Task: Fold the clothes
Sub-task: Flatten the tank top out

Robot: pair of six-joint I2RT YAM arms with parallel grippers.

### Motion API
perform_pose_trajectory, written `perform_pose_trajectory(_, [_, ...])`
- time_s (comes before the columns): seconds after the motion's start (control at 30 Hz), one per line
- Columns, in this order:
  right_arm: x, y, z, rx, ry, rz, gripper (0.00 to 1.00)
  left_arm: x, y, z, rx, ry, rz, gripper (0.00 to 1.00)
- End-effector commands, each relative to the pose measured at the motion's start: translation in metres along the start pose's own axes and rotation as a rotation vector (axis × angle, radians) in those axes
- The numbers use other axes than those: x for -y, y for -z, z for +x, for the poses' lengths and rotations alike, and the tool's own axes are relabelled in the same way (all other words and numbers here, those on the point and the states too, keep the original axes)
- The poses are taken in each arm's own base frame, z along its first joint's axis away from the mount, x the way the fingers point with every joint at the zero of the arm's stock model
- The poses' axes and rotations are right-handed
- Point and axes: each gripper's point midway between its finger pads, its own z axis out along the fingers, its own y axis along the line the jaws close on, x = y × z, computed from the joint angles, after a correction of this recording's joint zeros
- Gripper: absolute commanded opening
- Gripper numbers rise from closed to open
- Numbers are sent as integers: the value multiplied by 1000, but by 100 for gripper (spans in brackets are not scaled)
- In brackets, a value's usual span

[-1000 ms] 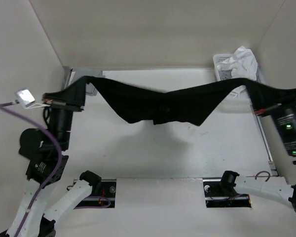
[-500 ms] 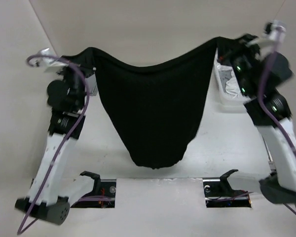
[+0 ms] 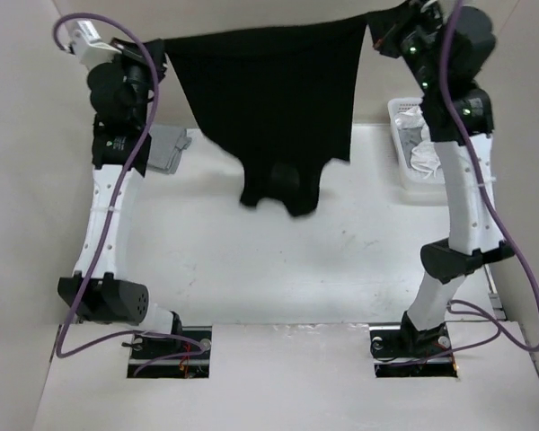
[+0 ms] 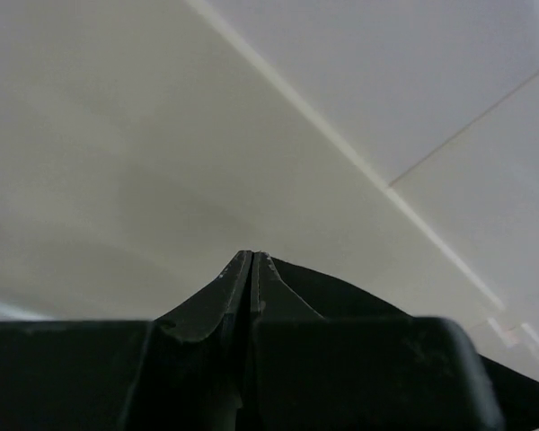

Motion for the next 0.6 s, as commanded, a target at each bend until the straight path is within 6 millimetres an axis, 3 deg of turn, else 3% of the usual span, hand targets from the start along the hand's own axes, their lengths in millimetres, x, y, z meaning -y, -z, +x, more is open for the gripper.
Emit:
perform_pose_trajectory(0.0, [-46, 54, -85, 193, -14, -123, 0, 71, 38, -80, 169, 0, 186, 0])
perform_pose_trajectory(0.13, [-31, 59, -73, 148, -8, -81, 0, 68, 48, -82, 181, -21, 179, 0])
perform_pose_trajectory(0.27, [-1, 66, -27, 49, -1, -15, 0, 45, 61, -53, 147, -29, 133, 0])
perform_pose_trajectory(0.4, [39, 102, 50, -55, -14, 60, 0, -1, 95, 6, 67, -33, 61, 0])
perform_pose_trajectory(0.57, [80, 181, 188, -224, -118, 122, 0, -92, 178, 104, -84, -30, -77, 0])
